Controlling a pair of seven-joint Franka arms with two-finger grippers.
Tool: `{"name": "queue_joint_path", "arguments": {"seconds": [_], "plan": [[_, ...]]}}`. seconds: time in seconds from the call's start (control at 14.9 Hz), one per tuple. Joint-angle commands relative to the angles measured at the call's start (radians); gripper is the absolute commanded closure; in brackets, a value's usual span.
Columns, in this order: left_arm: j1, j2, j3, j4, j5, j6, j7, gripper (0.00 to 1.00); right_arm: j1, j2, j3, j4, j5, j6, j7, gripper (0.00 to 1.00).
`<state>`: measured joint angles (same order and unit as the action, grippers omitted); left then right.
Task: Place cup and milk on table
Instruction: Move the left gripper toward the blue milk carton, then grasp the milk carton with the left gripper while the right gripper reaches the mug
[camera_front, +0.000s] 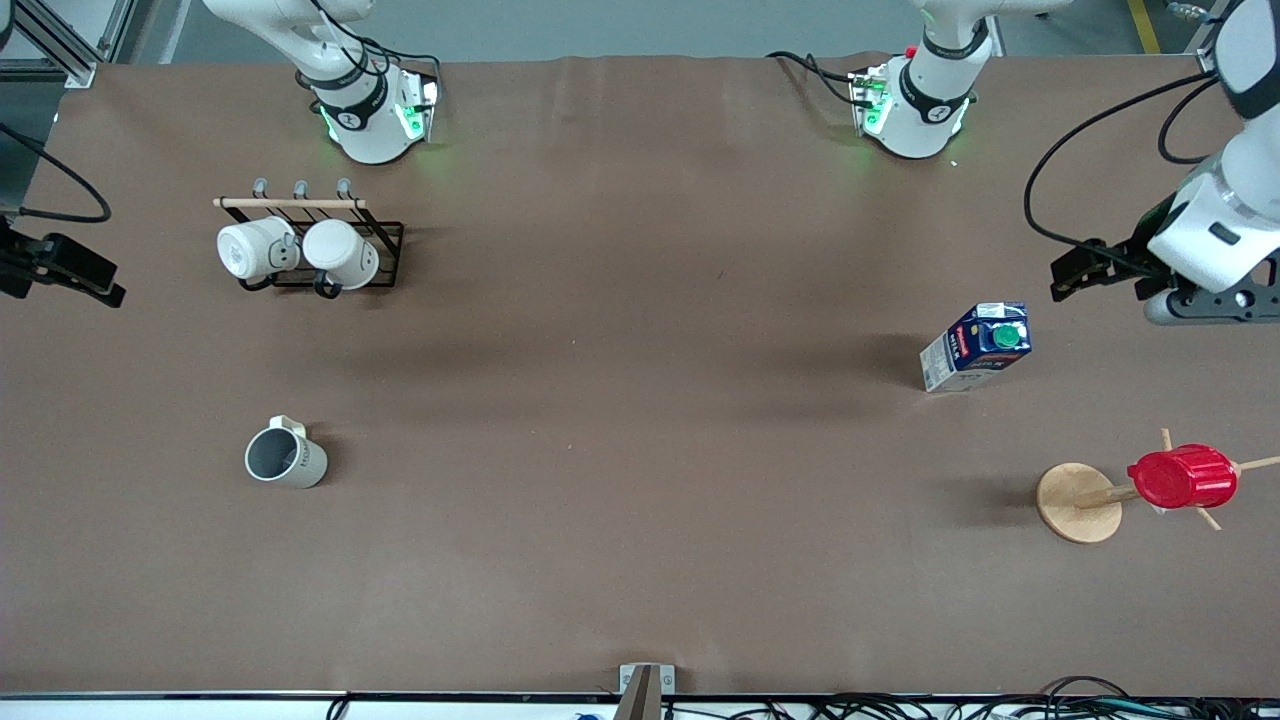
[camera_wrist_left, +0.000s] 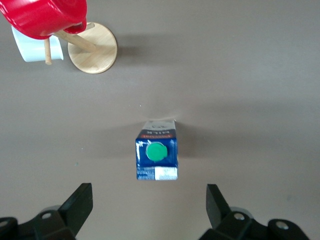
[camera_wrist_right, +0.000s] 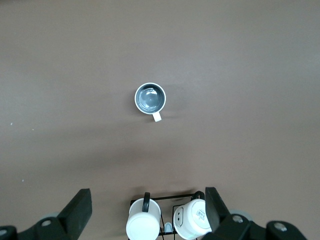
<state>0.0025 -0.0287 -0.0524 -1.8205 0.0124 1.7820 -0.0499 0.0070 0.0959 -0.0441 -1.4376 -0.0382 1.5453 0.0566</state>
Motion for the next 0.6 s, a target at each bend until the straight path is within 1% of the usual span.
{"name": "queue_joint_path", "arguments": {"seconds": [0.0,0.13,0.27,0.34,0.4,0.54], "plan": [[0.033,-0.069,-0.003,-0.198,-0.008,0.159,0.024,0.0,0.011,0.019,0.004,-0.096,0.015,0.114,-0.011,0.0],[0.057,-0.079,-0.003,-0.297,-0.008,0.262,0.063,0.0,0.014,0.021,0.004,-0.208,0.015,0.244,-0.011,0.0],[0.062,-0.074,-0.003,-0.367,-0.011,0.345,0.074,0.0,0.018,0.022,0.004,-0.361,0.015,0.422,-0.014,0.0],[0.062,-0.068,-0.003,-0.39,-0.014,0.381,0.074,0.0,0.027,0.025,0.004,-0.421,0.015,0.497,-0.023,0.0],[0.062,-0.062,-0.004,-0.399,-0.015,0.402,0.073,0.0,0.027,0.037,0.004,-0.467,0.015,0.565,-0.041,0.0],[0.06,-0.045,-0.004,-0.398,-0.078,0.407,0.073,0.0,0.012,0.094,0.003,-0.485,0.015,0.639,-0.089,0.0]]}}
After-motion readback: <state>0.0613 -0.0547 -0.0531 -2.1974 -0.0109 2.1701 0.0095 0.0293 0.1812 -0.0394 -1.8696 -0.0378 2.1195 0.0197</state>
